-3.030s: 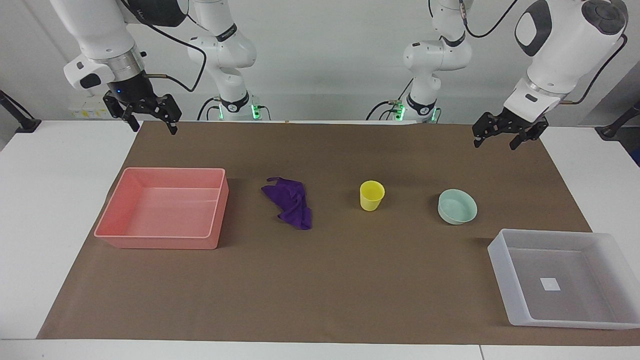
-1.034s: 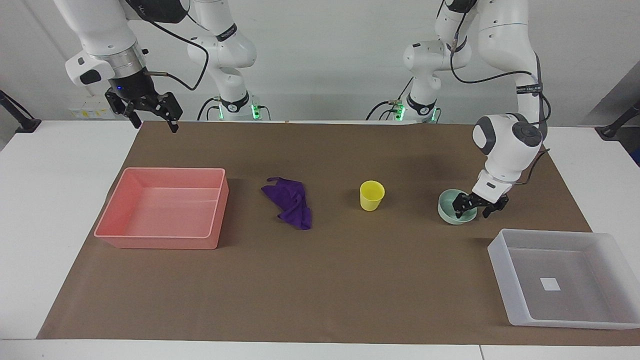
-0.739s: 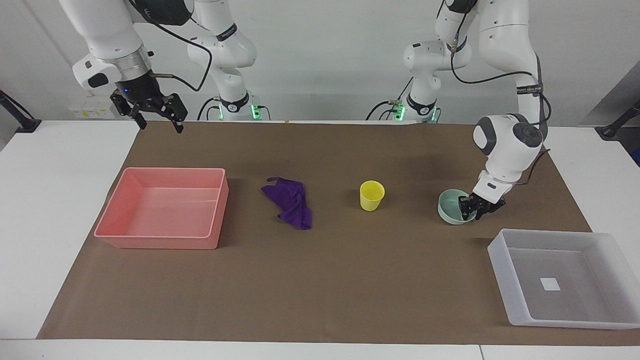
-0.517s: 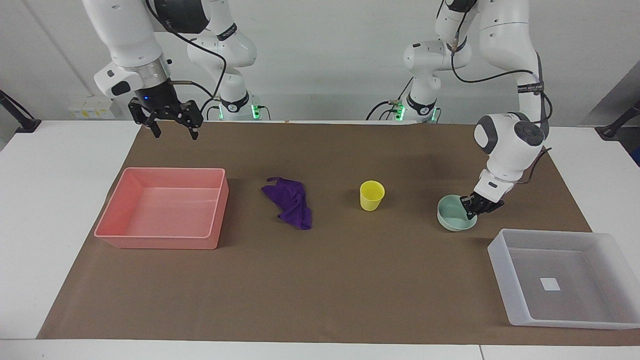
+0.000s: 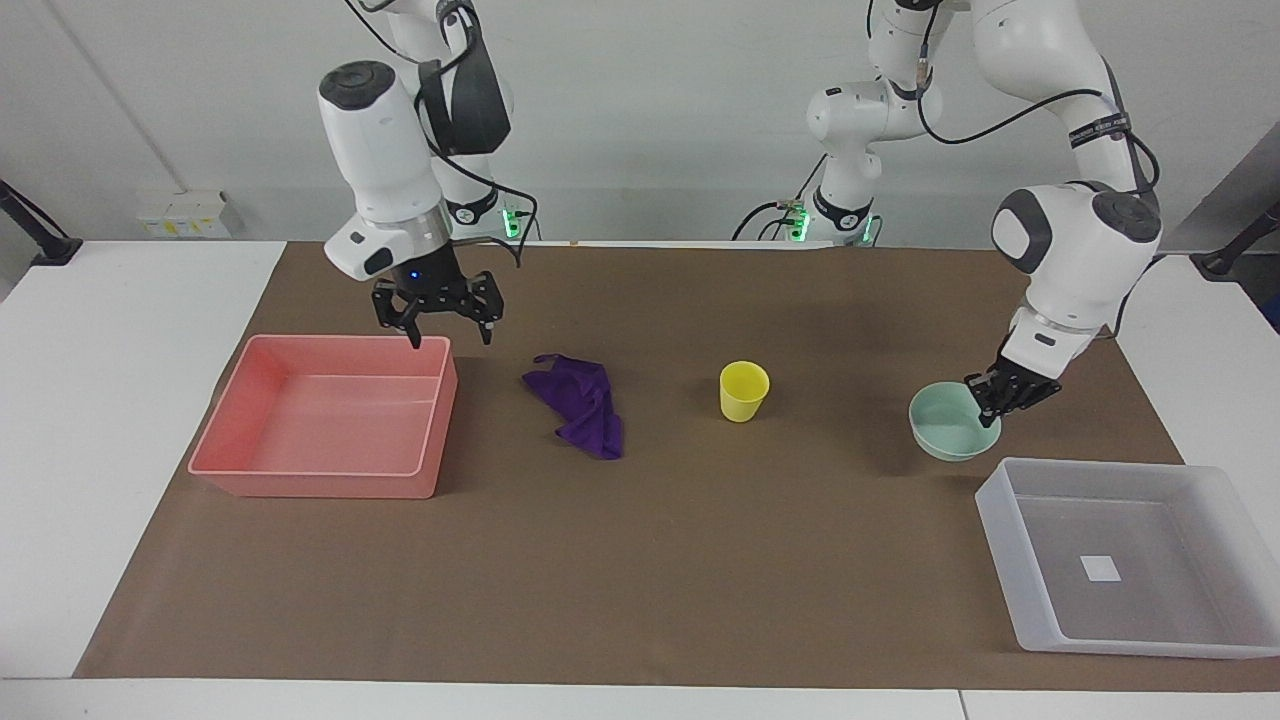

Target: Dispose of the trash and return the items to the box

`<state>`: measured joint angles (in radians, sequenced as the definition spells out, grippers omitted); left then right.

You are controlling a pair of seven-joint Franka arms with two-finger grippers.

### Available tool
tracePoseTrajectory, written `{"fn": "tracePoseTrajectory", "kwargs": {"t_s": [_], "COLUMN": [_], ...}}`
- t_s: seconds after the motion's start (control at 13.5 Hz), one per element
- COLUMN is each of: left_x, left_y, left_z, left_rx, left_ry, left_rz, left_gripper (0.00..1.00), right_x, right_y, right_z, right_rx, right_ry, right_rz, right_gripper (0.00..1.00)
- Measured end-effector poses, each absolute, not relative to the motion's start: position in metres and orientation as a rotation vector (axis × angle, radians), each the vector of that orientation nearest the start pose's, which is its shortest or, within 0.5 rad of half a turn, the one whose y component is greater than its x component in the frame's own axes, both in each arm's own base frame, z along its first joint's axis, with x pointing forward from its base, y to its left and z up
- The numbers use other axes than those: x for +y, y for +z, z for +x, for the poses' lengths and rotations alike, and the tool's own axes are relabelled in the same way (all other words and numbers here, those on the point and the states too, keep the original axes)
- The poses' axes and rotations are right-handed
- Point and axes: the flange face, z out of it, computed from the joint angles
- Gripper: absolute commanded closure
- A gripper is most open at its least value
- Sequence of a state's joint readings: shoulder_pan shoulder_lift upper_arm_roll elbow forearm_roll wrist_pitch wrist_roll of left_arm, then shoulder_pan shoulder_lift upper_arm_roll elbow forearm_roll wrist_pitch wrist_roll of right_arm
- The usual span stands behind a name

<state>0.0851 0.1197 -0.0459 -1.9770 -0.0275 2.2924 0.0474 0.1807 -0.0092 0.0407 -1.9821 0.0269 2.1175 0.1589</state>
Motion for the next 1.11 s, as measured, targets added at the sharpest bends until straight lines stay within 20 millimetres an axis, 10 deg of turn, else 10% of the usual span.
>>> {"fn": "tracePoseTrajectory", "kwargs": {"t_s": [0.59,1.11], "left_x": [0.085,0.139], "left_y": [0.464,0.441], "left_z": [0.656,0.744], "left_rx": [-0.129,-0.208], "left_ry": [-0.443,-0.484], "left_rz": [-3.116,-3.109], "left_gripper": [1.0,1.0], "right_x": [0.228,0.243], "right_y": [0.363,0.315], "right_z": [0.554,0.529], "right_rx": [-0.246,-0.305], "right_ry": [-0.184,-0.138], "right_rz": [-3.059,-3.064], "right_gripper": [0.0,0.0]}}
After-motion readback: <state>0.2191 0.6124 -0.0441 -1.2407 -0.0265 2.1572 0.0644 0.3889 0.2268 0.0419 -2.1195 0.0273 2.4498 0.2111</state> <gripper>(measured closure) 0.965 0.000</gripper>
